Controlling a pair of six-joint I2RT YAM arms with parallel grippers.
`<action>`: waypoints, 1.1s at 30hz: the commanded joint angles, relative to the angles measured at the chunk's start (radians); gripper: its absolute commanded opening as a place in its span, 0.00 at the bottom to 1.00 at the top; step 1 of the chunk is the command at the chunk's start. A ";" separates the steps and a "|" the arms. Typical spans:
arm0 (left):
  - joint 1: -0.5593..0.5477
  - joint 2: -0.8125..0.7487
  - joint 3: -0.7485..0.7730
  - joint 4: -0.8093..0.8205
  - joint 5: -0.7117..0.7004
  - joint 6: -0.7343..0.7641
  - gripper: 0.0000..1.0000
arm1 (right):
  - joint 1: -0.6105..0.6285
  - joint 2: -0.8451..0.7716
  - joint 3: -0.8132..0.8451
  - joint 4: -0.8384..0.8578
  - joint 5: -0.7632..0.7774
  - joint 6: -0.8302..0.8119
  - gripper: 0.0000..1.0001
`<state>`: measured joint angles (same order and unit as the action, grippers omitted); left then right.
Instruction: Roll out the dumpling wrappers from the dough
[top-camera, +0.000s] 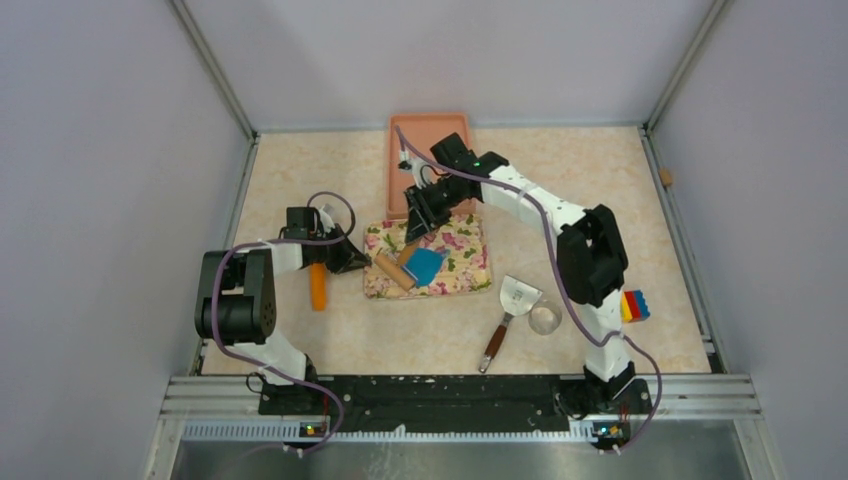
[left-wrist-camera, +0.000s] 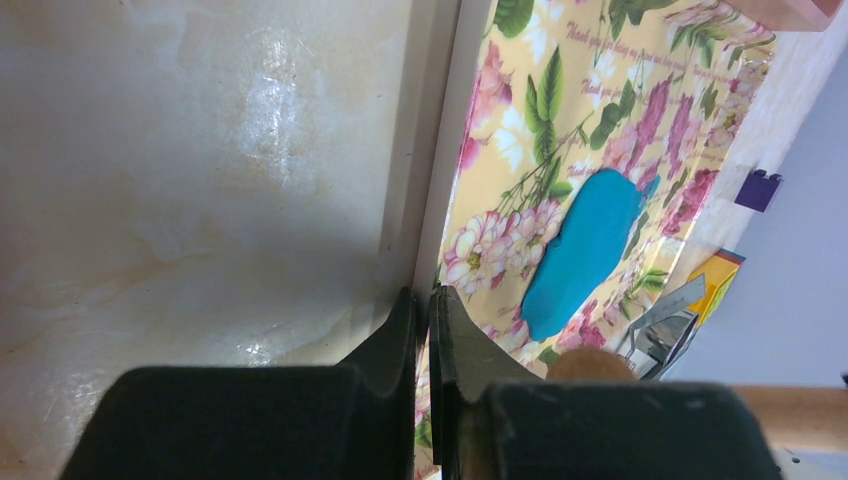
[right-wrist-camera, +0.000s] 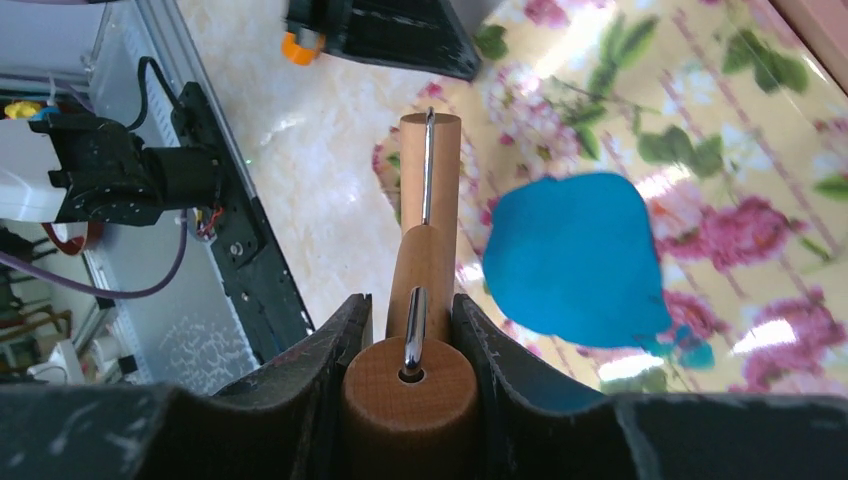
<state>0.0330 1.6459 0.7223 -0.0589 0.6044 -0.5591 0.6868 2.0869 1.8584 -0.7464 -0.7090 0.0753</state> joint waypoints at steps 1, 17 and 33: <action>0.005 0.024 0.039 -0.013 -0.034 -0.014 0.00 | -0.081 -0.059 -0.060 0.023 -0.005 0.060 0.00; 0.006 -0.005 0.024 -0.021 -0.040 -0.005 0.00 | -0.205 0.074 -0.170 -0.093 0.564 -0.099 0.00; 0.007 -0.001 0.022 -0.006 -0.035 -0.015 0.00 | -0.298 0.033 -0.222 -0.071 0.675 -0.173 0.00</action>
<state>0.0330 1.6497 0.7338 -0.0780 0.6033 -0.5518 0.4278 2.0762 1.7100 -0.7631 -0.5098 0.1055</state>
